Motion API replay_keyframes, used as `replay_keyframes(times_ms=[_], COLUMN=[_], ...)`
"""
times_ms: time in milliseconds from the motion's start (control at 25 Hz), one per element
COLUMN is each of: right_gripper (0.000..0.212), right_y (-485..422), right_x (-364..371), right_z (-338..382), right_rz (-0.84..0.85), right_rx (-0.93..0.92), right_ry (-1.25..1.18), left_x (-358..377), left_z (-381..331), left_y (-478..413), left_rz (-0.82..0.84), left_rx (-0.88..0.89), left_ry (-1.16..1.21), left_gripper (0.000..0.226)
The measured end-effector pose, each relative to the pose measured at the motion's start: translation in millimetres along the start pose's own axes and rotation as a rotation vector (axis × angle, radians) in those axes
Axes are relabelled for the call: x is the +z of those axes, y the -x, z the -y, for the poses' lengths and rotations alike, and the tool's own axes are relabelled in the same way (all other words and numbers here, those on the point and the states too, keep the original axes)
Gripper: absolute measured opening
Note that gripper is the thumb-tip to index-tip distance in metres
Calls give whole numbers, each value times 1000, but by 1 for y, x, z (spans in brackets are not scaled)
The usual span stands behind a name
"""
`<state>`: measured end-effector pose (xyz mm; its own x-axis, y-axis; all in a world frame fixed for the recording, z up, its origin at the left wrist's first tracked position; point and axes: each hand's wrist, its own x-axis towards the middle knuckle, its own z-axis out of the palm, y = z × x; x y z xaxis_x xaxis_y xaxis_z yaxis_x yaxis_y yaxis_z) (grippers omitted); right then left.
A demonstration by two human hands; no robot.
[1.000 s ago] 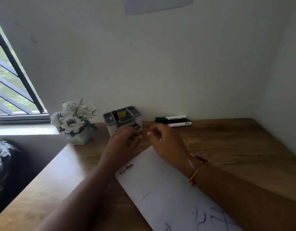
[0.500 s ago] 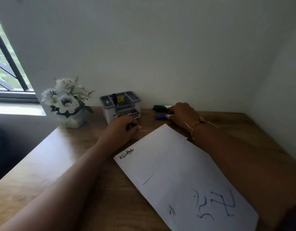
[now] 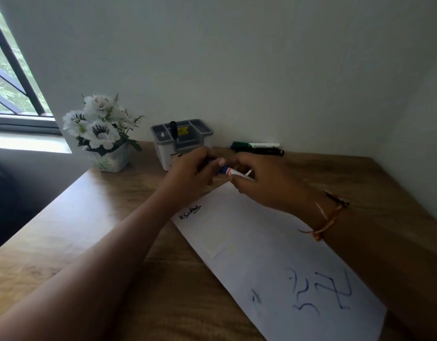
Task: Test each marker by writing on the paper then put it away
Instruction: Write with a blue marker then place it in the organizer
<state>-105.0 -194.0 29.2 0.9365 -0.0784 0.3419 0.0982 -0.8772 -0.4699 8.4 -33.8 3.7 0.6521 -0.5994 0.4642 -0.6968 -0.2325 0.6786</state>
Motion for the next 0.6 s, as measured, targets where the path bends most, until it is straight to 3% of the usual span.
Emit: replay_keyframes(times_ms=[120,320,600], right_gripper=[28,16,21], right_y=[7,5,5], right_x=[8,19,20], right_z=[-6,-8,-8], right_rz=[3,-22,0], right_rx=[19,-11,0], right_ry=[-106,-55,-115], left_x=[2,4,6], left_z=[-6,-7,-6], left_y=[3,4,4], left_rz=[55,73,133], left_rx=[-44,-105,-133], left_ry=[92,134,258], left_gripper=[14,23,24])
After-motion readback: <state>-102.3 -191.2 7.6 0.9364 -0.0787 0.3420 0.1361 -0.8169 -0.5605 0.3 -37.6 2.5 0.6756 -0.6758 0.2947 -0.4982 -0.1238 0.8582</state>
